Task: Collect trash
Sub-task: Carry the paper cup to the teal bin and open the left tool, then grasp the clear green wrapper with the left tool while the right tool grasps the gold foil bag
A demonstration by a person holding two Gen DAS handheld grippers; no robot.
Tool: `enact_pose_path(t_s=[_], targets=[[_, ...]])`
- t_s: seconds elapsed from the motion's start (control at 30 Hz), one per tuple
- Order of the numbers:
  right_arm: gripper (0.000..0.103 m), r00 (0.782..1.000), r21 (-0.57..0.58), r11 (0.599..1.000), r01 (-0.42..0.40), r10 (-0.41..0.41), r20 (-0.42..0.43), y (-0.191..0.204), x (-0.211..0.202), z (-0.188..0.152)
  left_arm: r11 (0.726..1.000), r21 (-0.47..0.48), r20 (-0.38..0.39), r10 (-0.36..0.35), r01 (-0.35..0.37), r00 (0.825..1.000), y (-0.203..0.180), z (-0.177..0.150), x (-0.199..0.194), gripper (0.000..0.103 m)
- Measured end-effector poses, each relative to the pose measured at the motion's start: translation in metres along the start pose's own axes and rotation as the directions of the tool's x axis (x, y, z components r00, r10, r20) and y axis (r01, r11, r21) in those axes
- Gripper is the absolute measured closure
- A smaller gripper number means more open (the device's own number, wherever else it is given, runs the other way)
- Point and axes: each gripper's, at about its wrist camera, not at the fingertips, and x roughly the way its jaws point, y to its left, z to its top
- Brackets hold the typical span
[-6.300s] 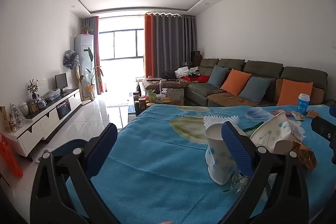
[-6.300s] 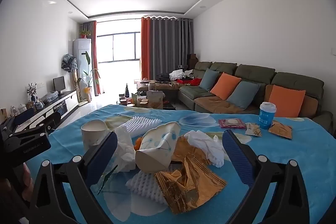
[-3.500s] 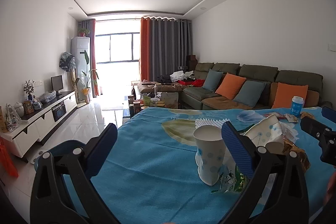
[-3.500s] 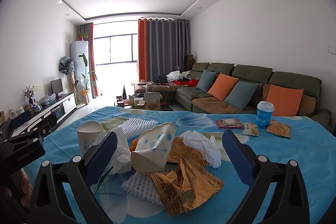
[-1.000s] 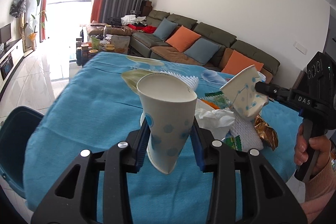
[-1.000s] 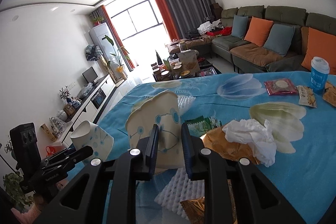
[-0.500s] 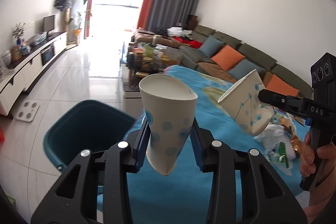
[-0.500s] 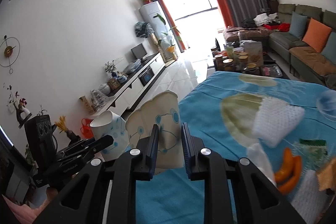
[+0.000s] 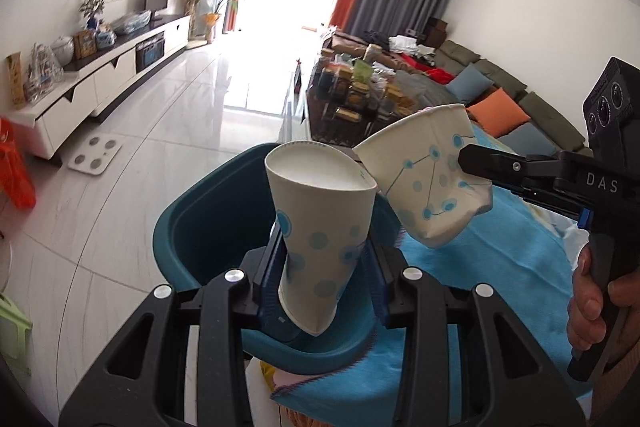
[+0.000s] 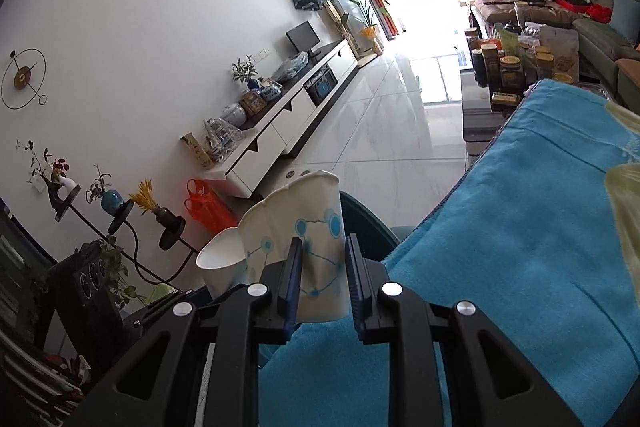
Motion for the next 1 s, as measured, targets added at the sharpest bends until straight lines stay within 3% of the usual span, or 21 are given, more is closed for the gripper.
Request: enact_pose_path(t_s=[0.23,0.33,0.37,0.5,0.63,0.7,0.83,1.0], targets=[[0.082,0.996,0.022,0.999,0.042,-0.040,-0.079,0.005,0.041,0.002,0.998,-0.057,-0.065,0.026,-0.030,0.998,0.023,-0.004,0.031,0.066],[0.080,0.994,0.033,0.998,0.058,-0.054,-0.098,0.007,0.052,0.001,0.994,-0.092,-0.083,0.043,-0.051,0.996,0.031,-0.006,0.041,0.054],[0.075,0.993,0.037,0.997,0.060,-0.056,-0.099,0.005,0.052,0.001,0.994,-0.100,-0.085,0.044,-0.053,0.995,0.030,-0.008,0.042,0.048],[0.070,0.994,0.031,0.997,0.068,-0.065,-0.087,0.004,0.045,-0.002,0.991,-0.118,-0.085,0.054,-0.064,0.995,0.033,-0.012,0.042,0.042],[0.070,0.997,0.001,0.998,0.057,-0.057,-0.049,0.007,0.022,-0.006,0.993,-0.095,-0.028,0.062,-0.064,0.998,0.023,-0.012,0.027,0.039],[0.064,0.999,-0.025,0.999,0.044,-0.044,-0.023,0.010,0.002,-0.009,0.997,-0.053,0.032,0.055,-0.053,0.998,0.010,-0.011,0.010,0.028],[0.057,0.998,-0.084,0.995,0.047,-0.043,0.039,0.015,-0.043,-0.018,0.998,0.061,0.128,-0.020,0.012,0.992,-0.031,-0.011,-0.022,0.020],[0.053,0.988,-0.139,0.985,0.100,-0.082,0.128,0.008,-0.108,-0.034,0.969,0.194,0.139,-0.182,0.154,0.973,-0.085,-0.022,-0.044,0.016]])
